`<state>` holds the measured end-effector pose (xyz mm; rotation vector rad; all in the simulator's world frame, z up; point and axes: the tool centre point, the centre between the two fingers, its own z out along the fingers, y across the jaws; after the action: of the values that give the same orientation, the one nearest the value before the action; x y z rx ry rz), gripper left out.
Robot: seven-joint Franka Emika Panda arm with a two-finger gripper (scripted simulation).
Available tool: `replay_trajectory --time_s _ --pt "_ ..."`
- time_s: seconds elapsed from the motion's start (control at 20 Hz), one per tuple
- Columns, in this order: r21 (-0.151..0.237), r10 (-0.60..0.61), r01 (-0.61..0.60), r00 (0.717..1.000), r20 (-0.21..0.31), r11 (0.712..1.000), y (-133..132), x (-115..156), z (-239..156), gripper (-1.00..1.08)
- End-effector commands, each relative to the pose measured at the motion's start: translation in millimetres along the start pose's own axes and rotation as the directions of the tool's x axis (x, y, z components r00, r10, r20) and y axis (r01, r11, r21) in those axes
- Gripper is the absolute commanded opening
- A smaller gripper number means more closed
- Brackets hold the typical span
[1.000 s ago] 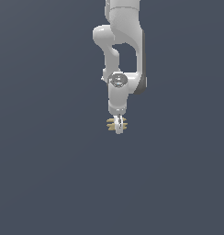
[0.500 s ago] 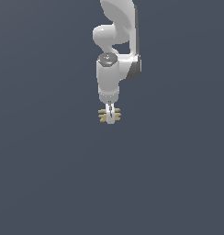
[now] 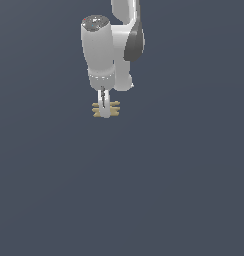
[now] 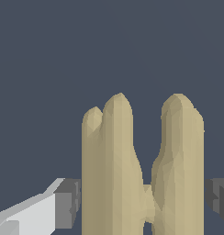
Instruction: Pick up the object and move it to a goal position.
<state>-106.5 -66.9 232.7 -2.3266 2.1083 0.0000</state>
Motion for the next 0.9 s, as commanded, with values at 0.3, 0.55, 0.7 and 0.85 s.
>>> replay_trajectory --time_s 0.3,0.55,0.7,0.85 --pt "-0.001 0.0 0.0 1.0 -0.001 1.0 6.6 42.3 -84.6 -1.0" --pt "-0.002 0.0 0.0 1.0 -0.001 1.0 8.9 66.7 -134.3 -1.0" --pt "-0.002 -0.002 0.002 1.0 -0.001 1.0 9.7 80.9 -164.0 -1.0" --pt "-0.001 -0.003 0.003 1.0 -0.001 1.0 10.0 93.7 -190.3 -1.0"
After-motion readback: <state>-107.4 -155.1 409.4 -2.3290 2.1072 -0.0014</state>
